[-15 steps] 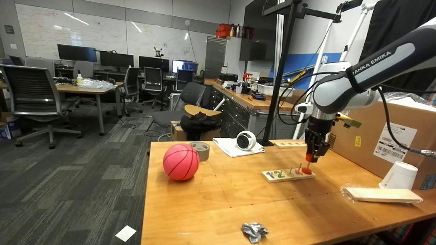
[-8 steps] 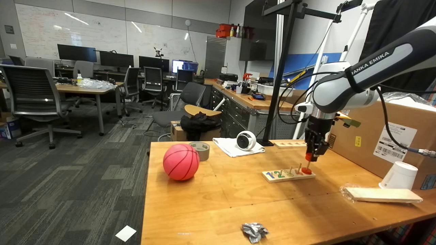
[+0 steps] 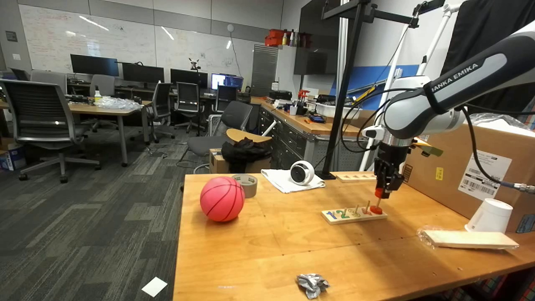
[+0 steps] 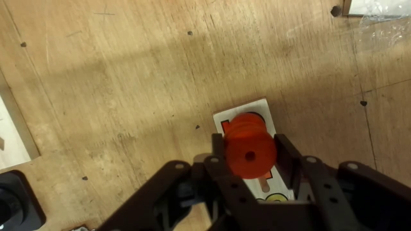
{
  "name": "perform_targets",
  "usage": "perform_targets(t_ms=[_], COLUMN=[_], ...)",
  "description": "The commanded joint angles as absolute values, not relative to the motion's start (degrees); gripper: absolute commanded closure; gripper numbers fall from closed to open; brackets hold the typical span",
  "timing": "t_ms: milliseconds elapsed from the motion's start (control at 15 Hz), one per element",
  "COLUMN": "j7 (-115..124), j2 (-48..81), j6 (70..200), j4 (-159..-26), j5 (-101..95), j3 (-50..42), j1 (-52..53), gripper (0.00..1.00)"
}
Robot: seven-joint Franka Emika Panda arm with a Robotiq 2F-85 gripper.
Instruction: Put the discs on the first road on the right of the wooden rock
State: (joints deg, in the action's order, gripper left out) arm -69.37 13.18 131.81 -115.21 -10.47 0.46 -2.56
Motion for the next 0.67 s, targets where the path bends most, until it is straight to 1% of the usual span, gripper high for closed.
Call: perform_targets(t_ms=[0,600], j7=[-68.8,-68.6], j2=[11.5,9.5], j6=[131.5,131.8], j4=[-116.8,-119.5], j5=[-11.0,-11.1], j3=[0.5,0.6], j1=[-2.8,-2.5], gripper=[0.83,0.83])
